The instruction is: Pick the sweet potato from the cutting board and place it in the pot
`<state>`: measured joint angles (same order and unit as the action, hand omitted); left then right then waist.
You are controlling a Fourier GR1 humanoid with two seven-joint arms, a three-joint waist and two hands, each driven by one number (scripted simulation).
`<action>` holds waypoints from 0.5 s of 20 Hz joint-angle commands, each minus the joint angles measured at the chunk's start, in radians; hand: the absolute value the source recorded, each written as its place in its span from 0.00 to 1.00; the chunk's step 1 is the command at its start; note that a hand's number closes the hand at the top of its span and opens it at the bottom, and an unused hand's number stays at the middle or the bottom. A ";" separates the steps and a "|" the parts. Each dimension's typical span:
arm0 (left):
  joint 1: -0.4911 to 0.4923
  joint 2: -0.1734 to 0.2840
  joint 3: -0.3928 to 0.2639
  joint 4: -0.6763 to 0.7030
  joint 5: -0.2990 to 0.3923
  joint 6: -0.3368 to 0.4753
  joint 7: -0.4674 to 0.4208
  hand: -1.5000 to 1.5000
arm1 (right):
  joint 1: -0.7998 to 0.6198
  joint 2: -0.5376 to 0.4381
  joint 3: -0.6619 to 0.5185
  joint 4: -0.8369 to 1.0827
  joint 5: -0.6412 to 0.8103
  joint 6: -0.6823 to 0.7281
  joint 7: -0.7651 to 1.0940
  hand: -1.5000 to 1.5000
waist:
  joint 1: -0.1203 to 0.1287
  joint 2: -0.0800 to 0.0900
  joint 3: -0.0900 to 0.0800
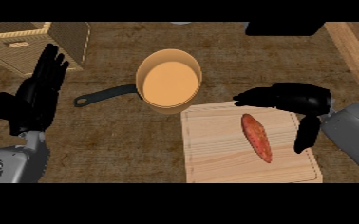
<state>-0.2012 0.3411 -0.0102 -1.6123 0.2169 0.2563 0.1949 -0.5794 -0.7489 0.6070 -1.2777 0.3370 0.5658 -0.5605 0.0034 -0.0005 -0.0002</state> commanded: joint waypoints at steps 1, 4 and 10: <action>-0.013 -0.006 0.031 0.055 -0.010 -0.027 -0.034 0.50 | 0.046 0.029 -0.007 -0.011 0.058 0.049 -0.047 0.00 | -0.003 0.001 0.000; -0.038 -0.029 -0.003 -0.010 -0.039 0.000 0.042 0.50 | 0.064 -0.001 -0.017 0.001 0.132 0.030 -0.062 0.00 | -0.002 0.000 0.000; 0.015 -0.026 0.047 -0.031 -0.028 -0.050 0.036 0.50 | 0.038 0.149 -0.064 0.060 0.233 0.028 0.039 0.00 | 0.005 0.000 0.000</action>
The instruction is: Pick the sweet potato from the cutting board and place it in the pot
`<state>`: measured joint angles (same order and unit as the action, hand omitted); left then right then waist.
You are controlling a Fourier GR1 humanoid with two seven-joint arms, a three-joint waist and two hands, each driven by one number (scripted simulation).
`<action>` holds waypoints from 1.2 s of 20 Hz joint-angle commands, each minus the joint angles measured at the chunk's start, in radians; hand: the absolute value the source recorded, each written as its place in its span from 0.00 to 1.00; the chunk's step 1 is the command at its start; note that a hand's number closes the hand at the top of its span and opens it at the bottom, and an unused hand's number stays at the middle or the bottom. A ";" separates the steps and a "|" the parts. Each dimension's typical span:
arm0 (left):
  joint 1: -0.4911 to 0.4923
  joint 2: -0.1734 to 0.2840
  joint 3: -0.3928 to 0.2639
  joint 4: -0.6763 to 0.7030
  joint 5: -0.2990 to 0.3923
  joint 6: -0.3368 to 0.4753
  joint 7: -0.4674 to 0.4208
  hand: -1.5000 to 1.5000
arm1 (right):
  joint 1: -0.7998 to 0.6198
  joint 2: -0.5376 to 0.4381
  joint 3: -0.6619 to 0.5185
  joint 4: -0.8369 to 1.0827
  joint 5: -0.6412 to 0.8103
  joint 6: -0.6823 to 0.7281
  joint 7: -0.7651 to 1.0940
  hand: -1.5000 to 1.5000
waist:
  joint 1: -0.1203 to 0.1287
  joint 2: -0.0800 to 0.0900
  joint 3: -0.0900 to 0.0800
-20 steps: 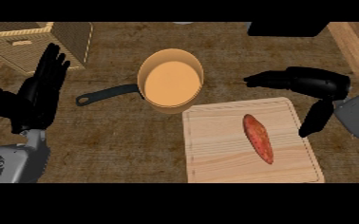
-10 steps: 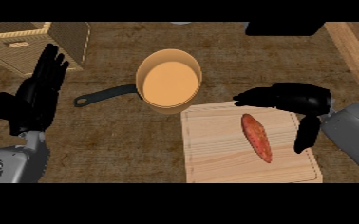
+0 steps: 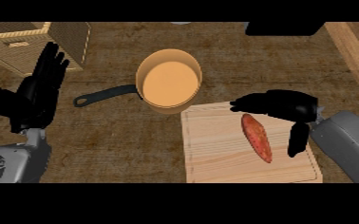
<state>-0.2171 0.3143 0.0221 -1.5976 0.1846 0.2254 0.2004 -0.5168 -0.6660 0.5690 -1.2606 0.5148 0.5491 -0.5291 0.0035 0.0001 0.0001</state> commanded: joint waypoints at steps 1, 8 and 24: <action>0.077 -0.009 -0.007 -0.113 -0.030 0.001 0.020 0.50 | 0.045 0.003 -0.042 -0.033 0.038 0.057 -0.029 0.00 | 0.001 -0.002 0.000; 0.049 -0.075 0.003 0.005 -0.057 -0.016 -0.061 0.50 | 0.046 0.114 -0.036 0.074 0.179 -0.016 -0.075 0.00 | 0.001 0.001 0.000; -0.003 -0.055 0.068 -0.013 -0.064 -0.072 0.015 0.50 | 0.085 0.185 -0.045 0.172 0.384 -0.160 -0.260 1.00 | -0.001 0.000 0.000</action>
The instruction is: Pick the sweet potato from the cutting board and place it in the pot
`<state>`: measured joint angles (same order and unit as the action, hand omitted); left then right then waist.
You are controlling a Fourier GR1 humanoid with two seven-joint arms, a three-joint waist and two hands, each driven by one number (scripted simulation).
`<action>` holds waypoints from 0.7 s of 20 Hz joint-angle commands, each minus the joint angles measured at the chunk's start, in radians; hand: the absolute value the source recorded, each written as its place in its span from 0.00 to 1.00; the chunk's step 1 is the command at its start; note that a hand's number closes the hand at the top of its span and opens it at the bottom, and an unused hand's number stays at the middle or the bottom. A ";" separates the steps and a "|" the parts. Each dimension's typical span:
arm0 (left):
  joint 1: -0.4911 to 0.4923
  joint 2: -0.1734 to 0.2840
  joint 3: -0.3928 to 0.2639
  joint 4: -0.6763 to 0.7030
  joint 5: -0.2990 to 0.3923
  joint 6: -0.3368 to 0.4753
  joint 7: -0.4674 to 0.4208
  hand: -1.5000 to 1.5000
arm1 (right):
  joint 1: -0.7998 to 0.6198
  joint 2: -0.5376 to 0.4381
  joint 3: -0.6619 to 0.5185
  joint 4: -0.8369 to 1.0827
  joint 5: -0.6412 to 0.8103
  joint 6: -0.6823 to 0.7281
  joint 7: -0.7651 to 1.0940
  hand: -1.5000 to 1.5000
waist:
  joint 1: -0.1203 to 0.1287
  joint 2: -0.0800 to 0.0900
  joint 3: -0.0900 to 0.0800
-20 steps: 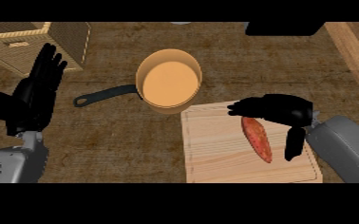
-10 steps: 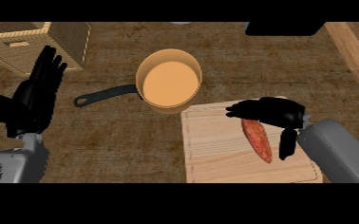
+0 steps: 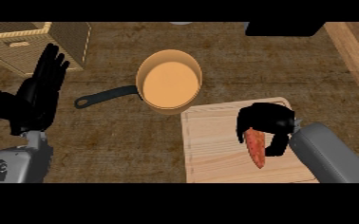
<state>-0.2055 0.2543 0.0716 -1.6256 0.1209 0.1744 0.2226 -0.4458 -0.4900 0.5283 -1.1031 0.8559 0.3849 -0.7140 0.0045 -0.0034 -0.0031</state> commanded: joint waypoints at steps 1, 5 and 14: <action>0.004 0.009 0.022 -0.048 0.013 -0.019 0.040 0.50 | 0.001 0.033 -0.002 0.058 0.056 -0.010 -0.082 1.00 | 0.002 0.004 0.003; 0.032 -0.025 0.024 0.012 -0.005 -0.023 -0.035 0.50 | -0.024 0.022 -0.025 0.055 0.073 0.020 -0.112 1.00 | -0.001 0.004 0.003; 0.028 -0.026 -0.009 -0.002 -0.009 -0.014 0.009 0.50 | 0.022 0.484 0.127 -0.162 0.037 0.032 0.699 1.00 | 0.019 -0.021 -0.003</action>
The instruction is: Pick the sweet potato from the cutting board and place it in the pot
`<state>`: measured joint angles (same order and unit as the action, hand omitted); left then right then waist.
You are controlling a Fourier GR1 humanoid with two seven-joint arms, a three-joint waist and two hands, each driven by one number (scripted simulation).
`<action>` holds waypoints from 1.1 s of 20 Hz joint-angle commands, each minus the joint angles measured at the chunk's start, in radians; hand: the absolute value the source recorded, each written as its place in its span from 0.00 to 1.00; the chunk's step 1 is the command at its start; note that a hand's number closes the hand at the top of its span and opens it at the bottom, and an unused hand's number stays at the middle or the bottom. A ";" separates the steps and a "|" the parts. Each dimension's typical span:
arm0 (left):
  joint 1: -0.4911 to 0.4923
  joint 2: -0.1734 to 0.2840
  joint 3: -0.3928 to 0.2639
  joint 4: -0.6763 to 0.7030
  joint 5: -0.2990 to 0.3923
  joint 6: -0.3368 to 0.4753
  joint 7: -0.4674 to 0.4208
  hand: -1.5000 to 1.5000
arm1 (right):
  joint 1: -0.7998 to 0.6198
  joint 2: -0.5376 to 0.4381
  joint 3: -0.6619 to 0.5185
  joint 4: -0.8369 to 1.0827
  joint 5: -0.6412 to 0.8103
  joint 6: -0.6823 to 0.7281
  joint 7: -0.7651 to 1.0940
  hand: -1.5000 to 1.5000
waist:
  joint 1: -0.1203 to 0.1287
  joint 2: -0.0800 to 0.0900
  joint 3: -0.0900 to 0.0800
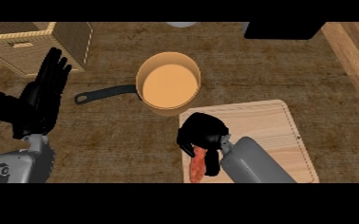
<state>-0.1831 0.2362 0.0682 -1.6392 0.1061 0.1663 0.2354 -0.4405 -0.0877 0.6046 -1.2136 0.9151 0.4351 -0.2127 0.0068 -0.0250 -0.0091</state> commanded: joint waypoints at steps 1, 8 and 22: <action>-0.015 0.007 0.004 0.009 0.010 -0.013 0.007 0.50 | 0.019 0.083 0.075 -0.079 -0.029 -0.029 0.259 1.00 | 0.017 -0.001 0.004; -0.046 0.000 -0.015 0.022 -0.008 -0.005 0.015 0.50 | 0.025 0.087 0.197 -0.291 -0.136 -0.227 0.611 1.00 | 0.027 0.001 0.009; -0.053 -0.013 -0.015 0.054 -0.008 -0.008 -0.009 0.50 | -0.348 0.088 0.268 -0.575 0.050 -0.664 1.375 1.00 | 0.028 0.002 0.003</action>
<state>-0.2299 0.2298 0.0579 -1.5975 0.0996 0.1603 0.2350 -0.6588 -0.0010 0.8526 -1.7601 0.9029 -0.1682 0.9465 0.0335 -0.0271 -0.0044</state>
